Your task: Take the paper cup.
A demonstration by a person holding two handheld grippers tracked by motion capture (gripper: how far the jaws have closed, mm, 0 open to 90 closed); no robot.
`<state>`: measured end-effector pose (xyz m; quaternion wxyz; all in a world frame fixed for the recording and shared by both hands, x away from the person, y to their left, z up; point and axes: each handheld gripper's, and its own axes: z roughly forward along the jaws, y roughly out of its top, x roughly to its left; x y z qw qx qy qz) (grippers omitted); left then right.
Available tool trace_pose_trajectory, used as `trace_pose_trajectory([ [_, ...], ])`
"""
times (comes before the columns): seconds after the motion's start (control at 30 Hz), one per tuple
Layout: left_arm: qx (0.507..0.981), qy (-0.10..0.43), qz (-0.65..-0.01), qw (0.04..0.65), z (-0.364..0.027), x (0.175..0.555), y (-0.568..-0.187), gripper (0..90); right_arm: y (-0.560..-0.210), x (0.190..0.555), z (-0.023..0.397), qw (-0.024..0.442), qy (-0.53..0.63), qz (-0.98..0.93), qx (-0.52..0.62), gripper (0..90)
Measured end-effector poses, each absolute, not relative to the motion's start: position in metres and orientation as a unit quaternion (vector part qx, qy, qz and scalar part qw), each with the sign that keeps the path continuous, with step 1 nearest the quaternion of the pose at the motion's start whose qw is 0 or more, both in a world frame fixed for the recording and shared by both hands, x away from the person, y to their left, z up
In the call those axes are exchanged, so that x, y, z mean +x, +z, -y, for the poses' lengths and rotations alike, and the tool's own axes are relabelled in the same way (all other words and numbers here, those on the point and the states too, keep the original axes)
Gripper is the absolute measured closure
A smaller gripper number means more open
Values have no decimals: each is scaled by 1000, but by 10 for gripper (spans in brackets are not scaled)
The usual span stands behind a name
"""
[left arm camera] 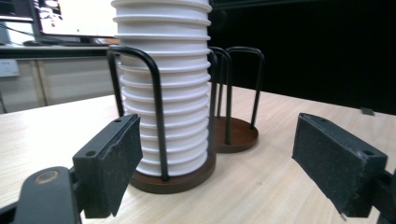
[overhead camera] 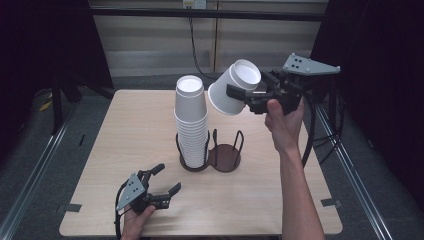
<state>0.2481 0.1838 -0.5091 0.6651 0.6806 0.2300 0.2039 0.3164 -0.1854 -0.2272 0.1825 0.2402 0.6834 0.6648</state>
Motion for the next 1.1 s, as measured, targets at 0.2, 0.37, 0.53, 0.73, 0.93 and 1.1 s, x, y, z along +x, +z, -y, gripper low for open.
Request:
trace_pose_trajectory([
  [0.2, 684, 194, -217, 669, -185, 249, -501, 157, -245, 308, 197, 181, 663, -682, 250, 216],
  [0.37, 696, 185, -194, 666, -176, 250, -485, 158, -264, 303, 202, 173, 658, -686, 259, 216],
  [0.53, 707, 181, -173, 661, -167, 249, -473, 158, -281, 298, 203, 164, 654, -691, 261, 217],
  [0.73, 704, 168, -166, 669, -163, 250, -462, 160, -298, 290, 200, 158, 647, -699, 260, 218],
  [0.93, 708, 164, -157, 669, -161, 251, -455, 159, -316, 284, 191, 148, 638, -712, 252, 219],
  [1.1, 712, 164, -151, 666, -160, 253, -450, 158, -333, 280, 183, 134, 629, -723, 251, 220],
])
